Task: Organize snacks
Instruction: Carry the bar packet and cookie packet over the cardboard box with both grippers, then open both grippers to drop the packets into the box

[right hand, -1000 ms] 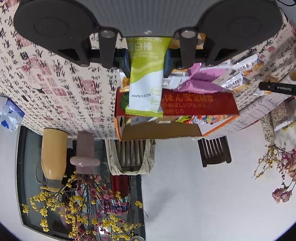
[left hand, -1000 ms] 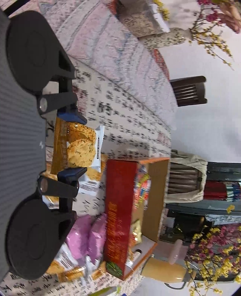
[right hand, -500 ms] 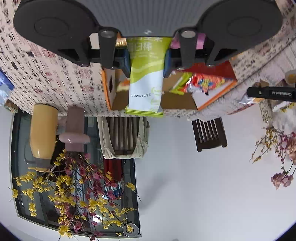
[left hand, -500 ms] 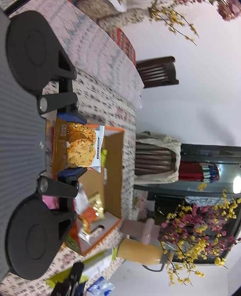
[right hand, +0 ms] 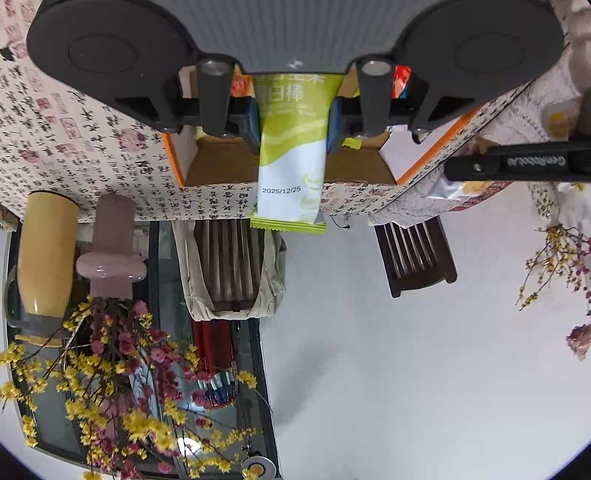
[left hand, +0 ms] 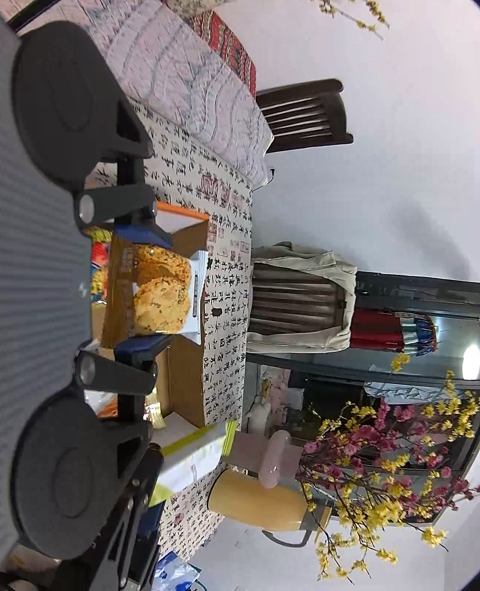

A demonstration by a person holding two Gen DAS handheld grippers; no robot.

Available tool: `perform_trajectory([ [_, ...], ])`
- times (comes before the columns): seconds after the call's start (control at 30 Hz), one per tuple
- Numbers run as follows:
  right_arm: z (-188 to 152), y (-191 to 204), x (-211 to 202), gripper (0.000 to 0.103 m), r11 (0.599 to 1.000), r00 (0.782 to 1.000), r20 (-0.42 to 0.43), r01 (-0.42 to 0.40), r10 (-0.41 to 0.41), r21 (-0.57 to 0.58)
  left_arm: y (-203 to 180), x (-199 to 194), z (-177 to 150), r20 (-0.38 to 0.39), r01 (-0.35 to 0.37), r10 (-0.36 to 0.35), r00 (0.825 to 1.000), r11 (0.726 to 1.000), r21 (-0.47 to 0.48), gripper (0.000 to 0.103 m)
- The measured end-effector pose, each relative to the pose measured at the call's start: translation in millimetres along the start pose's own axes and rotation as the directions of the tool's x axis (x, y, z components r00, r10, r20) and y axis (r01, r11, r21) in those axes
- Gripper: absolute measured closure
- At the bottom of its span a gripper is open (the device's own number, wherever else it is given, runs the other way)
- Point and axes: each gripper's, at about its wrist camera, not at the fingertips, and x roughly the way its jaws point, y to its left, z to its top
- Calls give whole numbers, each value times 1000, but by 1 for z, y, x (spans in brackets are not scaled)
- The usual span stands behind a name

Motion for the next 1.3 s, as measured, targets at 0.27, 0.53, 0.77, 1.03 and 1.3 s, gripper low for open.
perform_trajectory([
  [0.27, -15, -10, 42, 69, 999, 1000, -26, 6, -5, 36, 0, 44, -21, -27, 14, -14, 1000, 1000, -8, 54],
  [0.53, -25, -13, 54, 67, 999, 998, -63, 18, -17, 26, 9, 57, -29, -63, 37, -40, 997, 998, -47, 53],
  [0.77, -24, -25, 42, 13, 995, 998, -31, 50, -47, 81, 20, 44, -25, -1, 16, -16, 1000, 993, -113, 5],
  [1.03, -22, -32, 36, 0, 992, 998, 2, 65, -66, 112, 21, 30, -22, 43, -5, 11, 999, 992, -129, 0],
  [1.3, -14, -25, 22, 0, 995, 997, 49, 58, -62, 84, 16, 6, -14, 82, -3, 13, 997, 993, -119, 0],
])
